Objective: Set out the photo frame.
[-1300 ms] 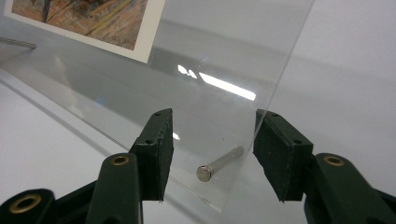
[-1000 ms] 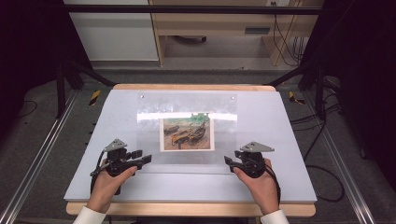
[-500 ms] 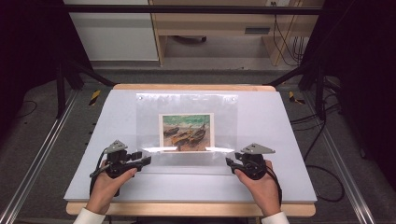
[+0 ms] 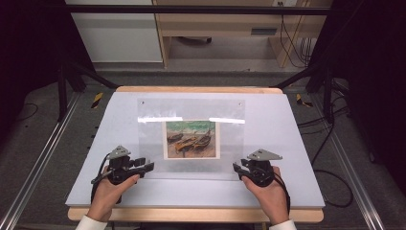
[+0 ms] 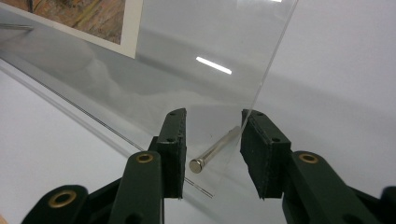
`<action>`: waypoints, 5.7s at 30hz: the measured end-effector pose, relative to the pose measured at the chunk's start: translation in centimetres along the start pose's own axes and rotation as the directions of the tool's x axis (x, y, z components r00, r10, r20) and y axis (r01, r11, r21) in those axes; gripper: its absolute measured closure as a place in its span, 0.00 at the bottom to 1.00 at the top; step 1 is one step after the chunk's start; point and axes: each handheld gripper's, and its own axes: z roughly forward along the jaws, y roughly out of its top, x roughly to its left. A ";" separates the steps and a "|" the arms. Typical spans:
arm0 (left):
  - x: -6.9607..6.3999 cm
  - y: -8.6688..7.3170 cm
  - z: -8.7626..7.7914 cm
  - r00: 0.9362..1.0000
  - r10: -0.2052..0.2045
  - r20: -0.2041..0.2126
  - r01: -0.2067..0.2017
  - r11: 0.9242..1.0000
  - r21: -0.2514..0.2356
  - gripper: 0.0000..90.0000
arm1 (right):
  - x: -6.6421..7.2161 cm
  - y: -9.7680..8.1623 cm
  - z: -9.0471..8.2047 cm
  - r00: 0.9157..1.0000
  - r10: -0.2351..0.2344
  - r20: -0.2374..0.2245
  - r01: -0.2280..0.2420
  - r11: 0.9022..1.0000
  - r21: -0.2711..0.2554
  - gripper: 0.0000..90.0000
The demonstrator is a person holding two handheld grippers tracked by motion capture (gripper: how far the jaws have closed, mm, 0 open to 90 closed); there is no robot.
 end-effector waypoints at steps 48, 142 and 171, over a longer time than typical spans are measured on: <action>-0.2 -0.4 -0.2 1.000 0.019 -0.007 -0.019 1.000 0.013 0.57 | 0.1 -0.4 -0.2 1.000 -0.014 0.001 0.014 1.000 0.014 0.73; -1.4 -1.6 -0.2 0.998 0.055 -0.037 -0.052 0.997 0.057 0.56 | 1.1 -1.7 -0.4 0.996 -0.085 0.032 0.084 0.995 0.045 0.70; -1.8 -1.8 0.1 0.996 0.071 -0.057 -0.067 0.994 0.083 0.52 | 1.3 -1.9 -0.2 0.996 -0.093 0.018 0.091 0.994 0.063 0.67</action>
